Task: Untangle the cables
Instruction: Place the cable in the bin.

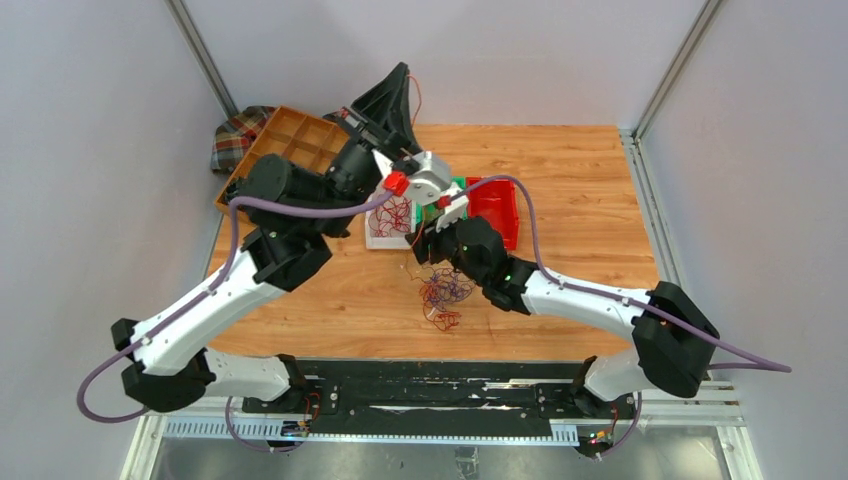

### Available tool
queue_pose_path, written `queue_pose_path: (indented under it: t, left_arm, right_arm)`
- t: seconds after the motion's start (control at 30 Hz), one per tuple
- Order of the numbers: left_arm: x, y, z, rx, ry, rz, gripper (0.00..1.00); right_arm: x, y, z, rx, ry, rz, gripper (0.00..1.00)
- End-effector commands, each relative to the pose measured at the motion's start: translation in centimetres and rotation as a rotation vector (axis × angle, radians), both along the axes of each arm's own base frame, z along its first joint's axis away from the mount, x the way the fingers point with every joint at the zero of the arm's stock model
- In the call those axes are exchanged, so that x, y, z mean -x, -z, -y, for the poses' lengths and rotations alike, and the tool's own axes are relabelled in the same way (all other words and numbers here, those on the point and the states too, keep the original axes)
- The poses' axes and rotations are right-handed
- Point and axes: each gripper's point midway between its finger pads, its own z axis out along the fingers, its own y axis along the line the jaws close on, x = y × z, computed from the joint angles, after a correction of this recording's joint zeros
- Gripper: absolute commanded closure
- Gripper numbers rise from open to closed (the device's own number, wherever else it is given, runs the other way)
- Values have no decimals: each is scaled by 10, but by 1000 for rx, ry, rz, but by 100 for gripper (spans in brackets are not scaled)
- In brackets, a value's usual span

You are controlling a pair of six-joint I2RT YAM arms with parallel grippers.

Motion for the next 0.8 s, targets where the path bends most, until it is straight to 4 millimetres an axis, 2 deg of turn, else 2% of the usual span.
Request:
queue_pose_path:
  t: [0.0,0.1,0.2,0.37,0.5,0.7,0.77]
  left_arm:
    - [-12,-11,19,67,6,8,99]
    - [-30,-6,33,36,-43,21,99]
    - [-54,-1,39,20,-93,16,99]
    - [-91,-9,33,65,-157,18,99]
    - [-114,-15,25,106,-192,8,99]
    - [-134,20,33,47,-198,-44,99]
    - [-137,25,32,39,-199,-50,99]
  right_arm:
    - [-40,-11,29,-49,179,-24,49]
    - [-59,-10,48,-71,254,-28,50]
    - [-79,-13,62,-74,282,-32,52]
    - [-112,-12,86,-50,331,-53,52]
    - [-125,-6,100,-46,361,-75,52]
    - [-134,18,107,-12,380,-133,50]
    - [-135,26,108,5,383,-158,50]
